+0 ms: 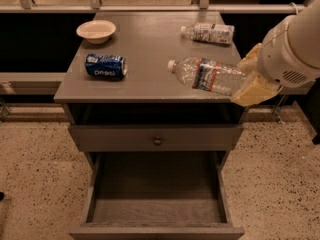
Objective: Place water bottle into middle drawer
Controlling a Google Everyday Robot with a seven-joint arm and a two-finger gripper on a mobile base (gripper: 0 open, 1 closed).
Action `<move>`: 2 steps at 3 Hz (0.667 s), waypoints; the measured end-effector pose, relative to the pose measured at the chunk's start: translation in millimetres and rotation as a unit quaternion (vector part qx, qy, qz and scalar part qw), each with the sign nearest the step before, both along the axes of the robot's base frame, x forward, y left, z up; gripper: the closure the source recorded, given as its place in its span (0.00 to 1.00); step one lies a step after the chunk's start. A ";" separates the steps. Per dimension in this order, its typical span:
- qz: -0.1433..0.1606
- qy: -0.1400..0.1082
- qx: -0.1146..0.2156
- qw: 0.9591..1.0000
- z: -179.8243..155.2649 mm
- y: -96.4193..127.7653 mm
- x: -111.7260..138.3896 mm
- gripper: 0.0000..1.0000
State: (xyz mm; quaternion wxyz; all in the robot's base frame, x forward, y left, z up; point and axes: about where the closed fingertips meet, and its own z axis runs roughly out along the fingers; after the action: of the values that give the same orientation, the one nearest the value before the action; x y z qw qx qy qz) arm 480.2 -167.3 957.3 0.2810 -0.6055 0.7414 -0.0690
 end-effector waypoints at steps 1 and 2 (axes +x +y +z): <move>0.001 0.001 -0.001 1.000 -0.3 0.7 0.2 1.00; 0.015 0.004 0.025 1.000 -36.6 14.9 -4.3 1.00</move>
Offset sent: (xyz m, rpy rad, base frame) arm -0.0472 0.1254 -0.3347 0.5010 0.0634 0.2545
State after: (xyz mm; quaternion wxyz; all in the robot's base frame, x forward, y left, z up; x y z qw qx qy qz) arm 475.9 -152.4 920.7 0.2944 -0.6092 0.7350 -0.0439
